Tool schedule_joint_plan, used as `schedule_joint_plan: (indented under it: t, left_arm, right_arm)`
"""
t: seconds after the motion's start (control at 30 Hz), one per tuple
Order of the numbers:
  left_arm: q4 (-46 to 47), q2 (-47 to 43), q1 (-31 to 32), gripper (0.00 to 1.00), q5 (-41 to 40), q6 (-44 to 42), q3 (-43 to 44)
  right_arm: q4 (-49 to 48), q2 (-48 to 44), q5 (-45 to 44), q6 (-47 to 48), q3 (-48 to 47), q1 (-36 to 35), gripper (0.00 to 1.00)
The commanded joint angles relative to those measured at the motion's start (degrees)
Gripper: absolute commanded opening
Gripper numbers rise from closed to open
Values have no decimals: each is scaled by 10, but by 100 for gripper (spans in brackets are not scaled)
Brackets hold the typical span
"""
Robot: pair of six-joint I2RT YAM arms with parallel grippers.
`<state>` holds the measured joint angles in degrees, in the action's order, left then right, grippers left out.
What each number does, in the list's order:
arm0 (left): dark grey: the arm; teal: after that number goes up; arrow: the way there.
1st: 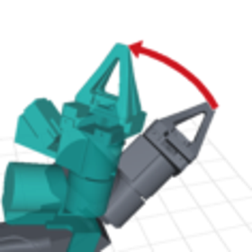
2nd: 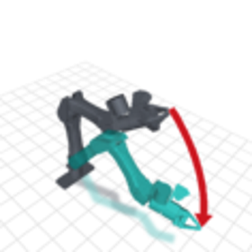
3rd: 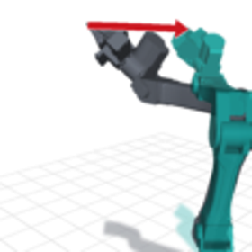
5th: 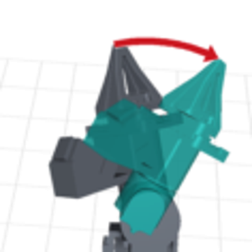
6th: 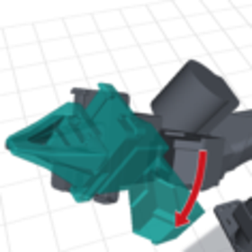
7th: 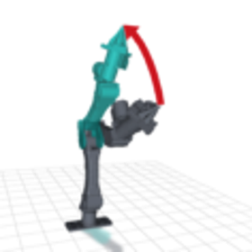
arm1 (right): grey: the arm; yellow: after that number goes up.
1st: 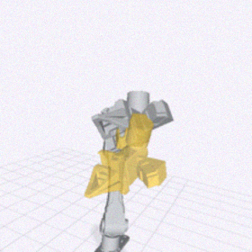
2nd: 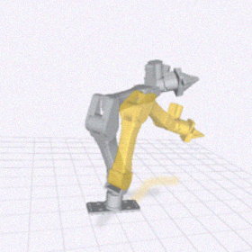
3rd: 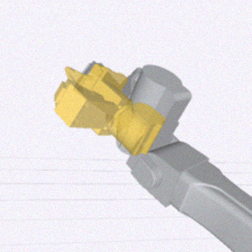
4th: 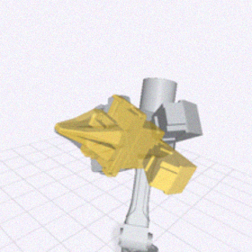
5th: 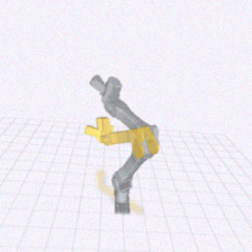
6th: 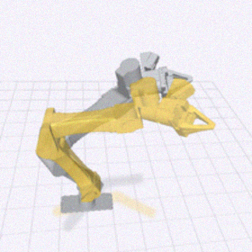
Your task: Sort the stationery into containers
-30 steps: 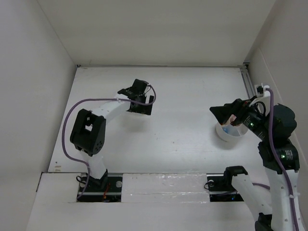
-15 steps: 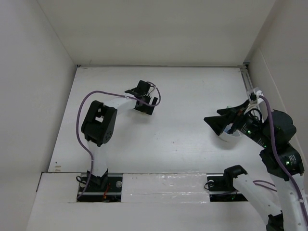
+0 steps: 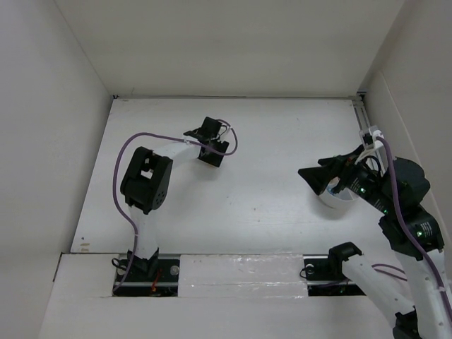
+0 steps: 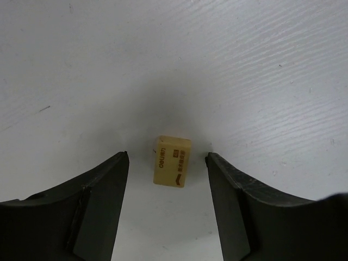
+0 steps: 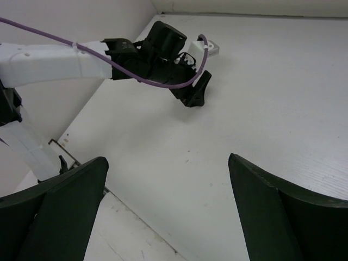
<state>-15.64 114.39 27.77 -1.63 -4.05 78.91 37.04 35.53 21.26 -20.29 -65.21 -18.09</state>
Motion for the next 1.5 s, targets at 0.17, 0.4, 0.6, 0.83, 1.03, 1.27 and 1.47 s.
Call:
schedule_joint_plan:
  t: [0.17, 0.4, 0.6, 0.83, 1.03, 1.27, 1.47]
  left_arm:
    - [-58, -8, 1, 52, -1, 11, 8]
    - [-70, 14, 1, 25, 28, 11, 20]
    - [-70, 8, 1, 8, 34, 11, 15]
    - [-67, -80, 13, 0, 111, 23, 41]
    - [36, -250, 39, 0, 271, 45, -31]
    - [7, -310, 184, 0, 242, 20, 1]
    - [43, -360, 305, 0, 162, 7, -24]
  right_arm:
    - [-14, 4, -16, 8, -25, -14, 98]
    - [-14, 4, -26, 8, -31, -14, 98]
    - [-14, 4, -26, 8, -31, -14, 98]
    - [-36, -12, -140, -42, 8, -14, 96]
    - [-65, 31, -167, -57, 20, -2, 91]
    - [-71, 77, -90, -52, -17, 39, 76]
    - [-37, 71, -59, -52, -17, 39, 68]
